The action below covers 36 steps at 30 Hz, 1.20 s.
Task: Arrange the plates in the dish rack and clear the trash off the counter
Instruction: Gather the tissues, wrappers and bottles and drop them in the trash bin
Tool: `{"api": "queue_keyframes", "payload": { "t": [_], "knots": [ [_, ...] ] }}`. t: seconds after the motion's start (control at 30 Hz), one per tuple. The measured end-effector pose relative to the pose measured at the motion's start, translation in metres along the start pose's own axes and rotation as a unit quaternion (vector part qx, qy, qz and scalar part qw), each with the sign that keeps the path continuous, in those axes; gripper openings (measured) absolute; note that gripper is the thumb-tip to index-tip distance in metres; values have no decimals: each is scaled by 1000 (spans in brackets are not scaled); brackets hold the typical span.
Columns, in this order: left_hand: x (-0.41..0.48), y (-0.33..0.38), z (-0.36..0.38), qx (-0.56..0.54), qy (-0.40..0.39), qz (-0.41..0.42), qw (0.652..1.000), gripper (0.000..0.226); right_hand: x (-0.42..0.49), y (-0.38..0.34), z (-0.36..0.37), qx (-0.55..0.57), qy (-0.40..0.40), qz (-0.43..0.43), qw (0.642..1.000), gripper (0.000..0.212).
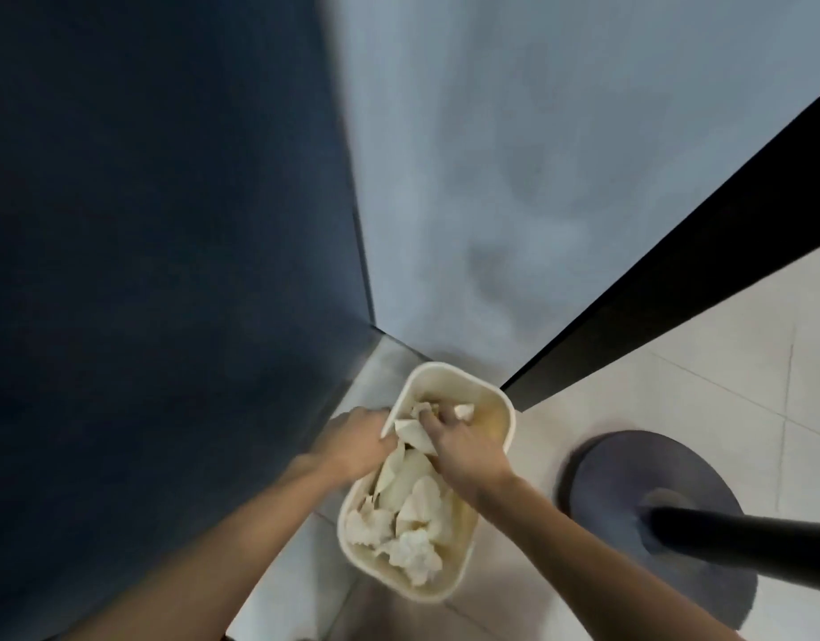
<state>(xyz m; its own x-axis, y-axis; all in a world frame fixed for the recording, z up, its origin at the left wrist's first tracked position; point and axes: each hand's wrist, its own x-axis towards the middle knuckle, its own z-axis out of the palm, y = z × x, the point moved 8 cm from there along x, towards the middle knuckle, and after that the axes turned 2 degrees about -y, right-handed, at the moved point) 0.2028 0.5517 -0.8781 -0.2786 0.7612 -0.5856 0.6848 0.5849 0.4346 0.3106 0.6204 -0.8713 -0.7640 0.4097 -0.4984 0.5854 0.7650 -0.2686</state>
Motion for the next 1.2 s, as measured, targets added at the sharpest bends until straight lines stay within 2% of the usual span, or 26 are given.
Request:
{"api": "queue_keyframes", "payload": {
  "t": [0.07, 0.2, 0.3, 0.4, 0.5, 0.57, 0.67, 0.7, 0.83, 0.97, 1.03, 1.13, 1.2],
  "knots": [
    [17, 0, 7, 37, -23, 23, 999, 10, 18, 3, 13, -26, 12, 19, 999, 58],
    [26, -1, 12, 7, -12, 48, 999, 6, 39, -6, 18, -114, 11, -7, 993, 45],
    [19, -5, 9, 34, 30, 29, 999, 9, 34, -7, 16, -100, -20, -54, 993, 45],
    [7, -6, 8, 33, 42, 16, 998, 12, 19, 0, 1, -18, -15, -89, 996, 56],
    [7, -8, 4, -43, 24, 40, 998, 15, 10, 11, -16, 27, 38, -117, 992, 60],
    [8, -7, -3, -133, 17, 62, 989, 30, 11, 18, -9, 16, 23, -135, 990, 59],
    [9, -3, -9, -175, -2, 68, 982, 42, 7, 8, 4, 14, 2, -214, 977, 58],
    [9, -4, -10, -180, -6, 60, 982, 44, 4, 4, 6, -4, 15, -239, 971, 57],
    [5, -10, -12, -184, -4, 47, 982, 43, -15, -9, -7, -104, 168, -273, 942, 61],
    [9, -15, -2, -101, -34, 69, 992, 41, -9, -14, -7, -135, 212, -263, 932, 56],
    [14, -15, -3, -77, -37, 72, 994, 41, 0, -11, -11, -141, 204, -227, 942, 59],
    [19, -12, -5, -81, -36, 73, 993, 36, 14, -2, 1, -157, 112, -173, 966, 69],
    [22, -11, -2, -84, -43, 76, 993, 33, 14, -1, 0, -128, 70, -170, 975, 72]
  ]
}}
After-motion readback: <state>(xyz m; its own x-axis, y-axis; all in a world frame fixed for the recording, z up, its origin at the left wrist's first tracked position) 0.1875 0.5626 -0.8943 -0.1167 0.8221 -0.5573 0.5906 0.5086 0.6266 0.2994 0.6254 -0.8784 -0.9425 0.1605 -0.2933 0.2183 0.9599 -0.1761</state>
